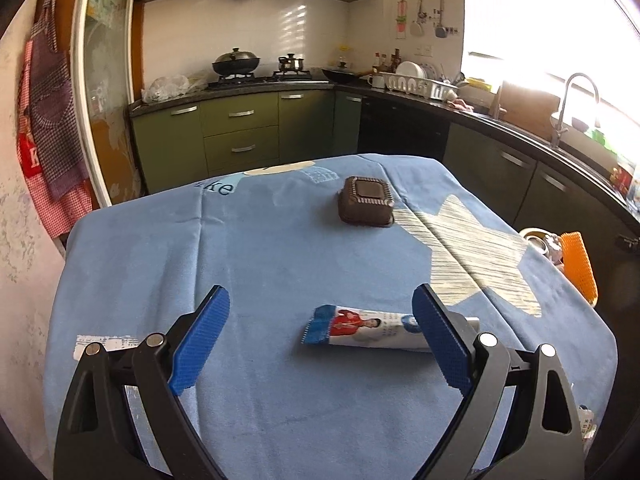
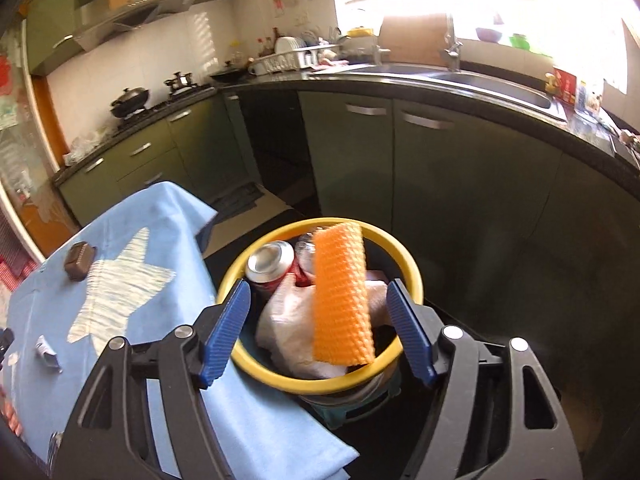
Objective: Collect trash
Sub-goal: 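Carry the orange foam net over the bin and open the right tool, then reach the left tool to the white snack bag and grasp it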
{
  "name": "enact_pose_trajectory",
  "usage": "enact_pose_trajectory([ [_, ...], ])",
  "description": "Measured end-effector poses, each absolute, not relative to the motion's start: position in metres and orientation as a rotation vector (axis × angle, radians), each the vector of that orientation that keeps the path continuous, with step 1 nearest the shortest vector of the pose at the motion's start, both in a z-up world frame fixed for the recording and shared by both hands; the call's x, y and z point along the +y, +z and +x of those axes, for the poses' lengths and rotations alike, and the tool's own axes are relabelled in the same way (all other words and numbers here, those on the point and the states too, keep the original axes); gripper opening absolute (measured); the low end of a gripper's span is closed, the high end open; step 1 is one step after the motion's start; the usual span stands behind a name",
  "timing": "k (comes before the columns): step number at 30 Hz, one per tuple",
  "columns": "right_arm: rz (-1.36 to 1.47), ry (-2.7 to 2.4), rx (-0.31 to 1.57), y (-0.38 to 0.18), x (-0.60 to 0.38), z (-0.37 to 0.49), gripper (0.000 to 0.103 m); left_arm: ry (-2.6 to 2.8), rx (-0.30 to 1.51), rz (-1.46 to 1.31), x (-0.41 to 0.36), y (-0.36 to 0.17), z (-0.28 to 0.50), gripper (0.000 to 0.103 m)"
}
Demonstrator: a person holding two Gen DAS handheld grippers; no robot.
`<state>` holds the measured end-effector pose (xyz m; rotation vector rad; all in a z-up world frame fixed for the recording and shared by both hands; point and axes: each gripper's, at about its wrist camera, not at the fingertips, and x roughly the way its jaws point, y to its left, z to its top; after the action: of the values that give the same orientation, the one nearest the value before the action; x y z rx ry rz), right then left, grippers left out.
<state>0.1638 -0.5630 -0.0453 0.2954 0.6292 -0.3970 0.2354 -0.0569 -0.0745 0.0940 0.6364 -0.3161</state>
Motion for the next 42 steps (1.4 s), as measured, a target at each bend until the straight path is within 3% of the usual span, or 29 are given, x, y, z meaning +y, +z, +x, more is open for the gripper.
enact_pose_trajectory([
  [7,0.262,-0.322,0.599,-0.036,-0.551,0.154,0.067,-0.492,0.665,0.252,-0.107,-0.057,0.189,0.091],
  [13,0.285,-0.264,0.591,-0.041,-0.552,0.146,0.067,-0.629,0.804,0.226,-0.146,-0.061,0.148,0.091],
  [20,0.314,-0.205,0.59,-0.049,-0.559,0.136,0.067,-0.854,0.796,0.378,-0.182,-0.065,0.107,0.091],
  [29,0.339,-0.158,0.595,-0.056,-0.558,0.13,0.068,-1.034,0.917,0.506,-0.202,-0.093,0.131,0.091],
  [42,0.346,-0.132,0.623,-0.066,-0.553,0.142,0.068,-1.064,0.923,0.659,-0.209,-0.11,0.118,0.091],
])
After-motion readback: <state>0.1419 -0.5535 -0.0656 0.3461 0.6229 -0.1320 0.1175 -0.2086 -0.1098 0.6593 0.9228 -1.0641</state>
